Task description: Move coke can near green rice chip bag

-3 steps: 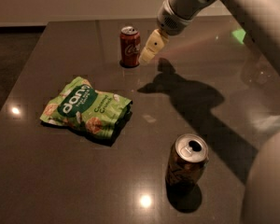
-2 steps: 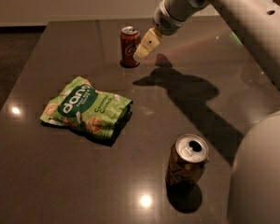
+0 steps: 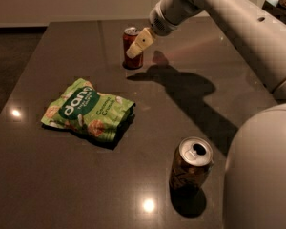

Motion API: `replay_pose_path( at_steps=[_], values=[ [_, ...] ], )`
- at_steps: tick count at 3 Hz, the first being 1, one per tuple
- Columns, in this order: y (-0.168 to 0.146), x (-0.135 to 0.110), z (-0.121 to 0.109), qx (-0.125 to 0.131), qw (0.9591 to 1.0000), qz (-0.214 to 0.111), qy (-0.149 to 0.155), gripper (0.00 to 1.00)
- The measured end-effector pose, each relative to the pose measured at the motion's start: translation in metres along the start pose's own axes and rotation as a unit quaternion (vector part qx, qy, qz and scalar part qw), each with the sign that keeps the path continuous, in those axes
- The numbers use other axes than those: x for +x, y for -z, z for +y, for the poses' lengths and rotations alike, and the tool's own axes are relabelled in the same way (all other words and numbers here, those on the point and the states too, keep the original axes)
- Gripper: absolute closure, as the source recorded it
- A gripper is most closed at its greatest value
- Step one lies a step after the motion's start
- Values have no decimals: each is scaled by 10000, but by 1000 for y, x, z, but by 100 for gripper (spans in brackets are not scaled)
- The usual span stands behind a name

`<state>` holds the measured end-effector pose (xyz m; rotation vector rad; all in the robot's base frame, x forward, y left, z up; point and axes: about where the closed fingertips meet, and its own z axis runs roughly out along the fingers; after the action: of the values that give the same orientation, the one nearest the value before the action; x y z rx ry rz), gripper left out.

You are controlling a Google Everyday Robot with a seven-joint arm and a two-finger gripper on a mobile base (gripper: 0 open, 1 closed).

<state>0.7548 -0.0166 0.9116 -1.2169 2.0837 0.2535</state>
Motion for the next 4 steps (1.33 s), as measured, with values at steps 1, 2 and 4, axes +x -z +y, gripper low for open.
replay_pose_path(
  at_steps=[1, 2, 4],
  values=[
    [-4, -10, 3, -83, 9999, -99, -16, 20],
    [-7, -14, 8, -241, 9996, -150, -49, 43],
    [19, -18, 35, -623, 9973, -344, 202, 90]
  ],
)
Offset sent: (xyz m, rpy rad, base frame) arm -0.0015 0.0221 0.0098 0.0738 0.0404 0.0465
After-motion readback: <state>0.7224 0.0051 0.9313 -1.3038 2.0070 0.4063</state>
